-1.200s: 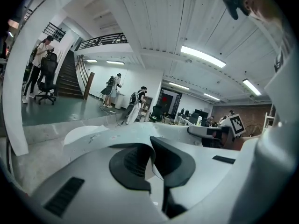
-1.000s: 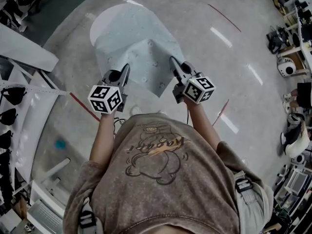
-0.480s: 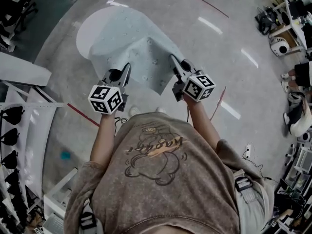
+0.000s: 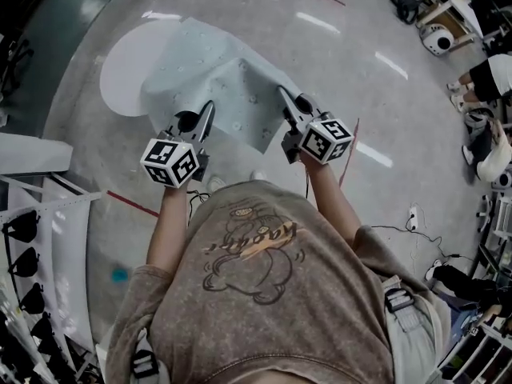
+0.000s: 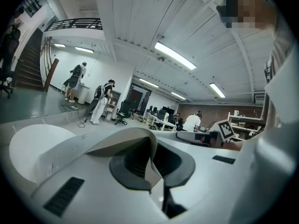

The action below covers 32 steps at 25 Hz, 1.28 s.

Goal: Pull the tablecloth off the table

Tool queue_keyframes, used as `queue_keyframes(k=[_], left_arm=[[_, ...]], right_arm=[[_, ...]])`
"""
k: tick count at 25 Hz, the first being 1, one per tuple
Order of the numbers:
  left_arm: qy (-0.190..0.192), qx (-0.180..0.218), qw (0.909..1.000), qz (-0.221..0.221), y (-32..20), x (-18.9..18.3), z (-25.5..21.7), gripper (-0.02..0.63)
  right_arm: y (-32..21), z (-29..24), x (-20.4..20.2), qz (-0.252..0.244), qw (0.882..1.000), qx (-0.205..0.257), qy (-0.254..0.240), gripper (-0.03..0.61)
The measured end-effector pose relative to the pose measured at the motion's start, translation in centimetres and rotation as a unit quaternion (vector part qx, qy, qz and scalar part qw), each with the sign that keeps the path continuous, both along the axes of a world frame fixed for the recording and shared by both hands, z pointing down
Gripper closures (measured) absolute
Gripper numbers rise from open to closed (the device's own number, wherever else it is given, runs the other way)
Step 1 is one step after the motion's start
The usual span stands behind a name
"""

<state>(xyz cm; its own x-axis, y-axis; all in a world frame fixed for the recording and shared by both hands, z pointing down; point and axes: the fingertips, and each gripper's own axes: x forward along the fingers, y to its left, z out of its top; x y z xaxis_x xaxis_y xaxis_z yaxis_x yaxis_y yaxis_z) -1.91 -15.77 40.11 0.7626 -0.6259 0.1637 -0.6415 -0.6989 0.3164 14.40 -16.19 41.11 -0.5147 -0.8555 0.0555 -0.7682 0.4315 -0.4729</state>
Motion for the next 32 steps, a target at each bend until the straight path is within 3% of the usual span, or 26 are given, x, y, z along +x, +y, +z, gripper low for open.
queue_keyframes(k=[15, 32], left_arm=[[0.01, -0.002, 0.9956, 0.093, -0.4, 6.1, 0.0, 0.594], [0.026, -0.006, 0.9773, 0.21, 1.3, 14.9, -0.5, 0.592]], right_arm=[[4.0, 0.3, 5.9, 0.098, 0.995, -0.006, 0.003, 0.568], [10.4, 1.1, 12.8, 0.211, 0.977, -0.016, -0.005, 0.568]])
